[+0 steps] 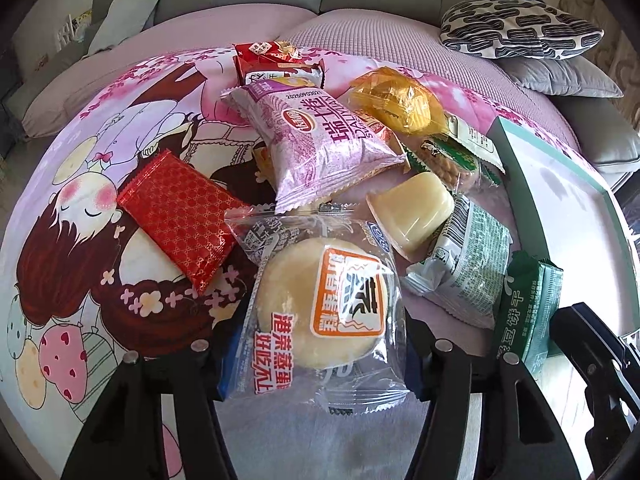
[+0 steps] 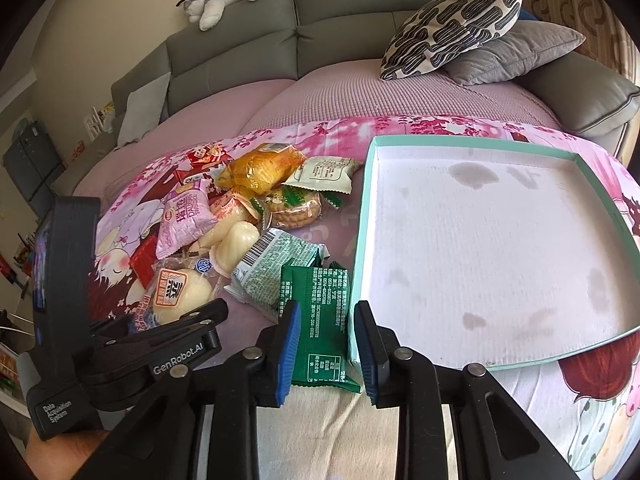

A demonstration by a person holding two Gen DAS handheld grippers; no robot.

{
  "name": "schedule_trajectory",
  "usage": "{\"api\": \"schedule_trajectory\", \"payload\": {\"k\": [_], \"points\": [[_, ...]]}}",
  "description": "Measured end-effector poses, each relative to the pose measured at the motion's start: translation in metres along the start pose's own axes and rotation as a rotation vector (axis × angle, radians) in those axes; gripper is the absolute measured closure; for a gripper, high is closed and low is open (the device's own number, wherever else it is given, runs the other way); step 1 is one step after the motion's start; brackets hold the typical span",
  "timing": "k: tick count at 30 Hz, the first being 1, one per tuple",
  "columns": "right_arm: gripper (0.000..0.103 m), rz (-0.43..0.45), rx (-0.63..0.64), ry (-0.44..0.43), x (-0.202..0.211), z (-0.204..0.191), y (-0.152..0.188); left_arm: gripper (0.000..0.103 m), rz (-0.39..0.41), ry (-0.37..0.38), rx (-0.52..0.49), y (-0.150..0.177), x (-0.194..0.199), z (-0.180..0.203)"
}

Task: Organize snacks
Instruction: 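Lift the green pack with the right gripper while left lifts the bun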

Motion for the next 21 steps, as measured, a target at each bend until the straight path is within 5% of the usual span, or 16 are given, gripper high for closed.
{"api": "schedule_trajectory", "payload": {"k": [13,21], "points": [[0.072,0.008,-0.016,-0.021,-0.002,0.000,0.001,0.042,0.014,0.052,0.046,0.008,0.015,-0.015],[0.061,0.007,-0.004,-0.022,-0.008,-0.003,0.002,0.042,0.024,0.070,0.062,0.011,0.020,-0.020]]}}
Point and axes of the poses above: each gripper's, at about its wrist camera, not at the fingertips, and x roughly against the way its jaws point, z to its right, y to its underside, the point moved 1 cm from there along -x, roughly the way its jaws point
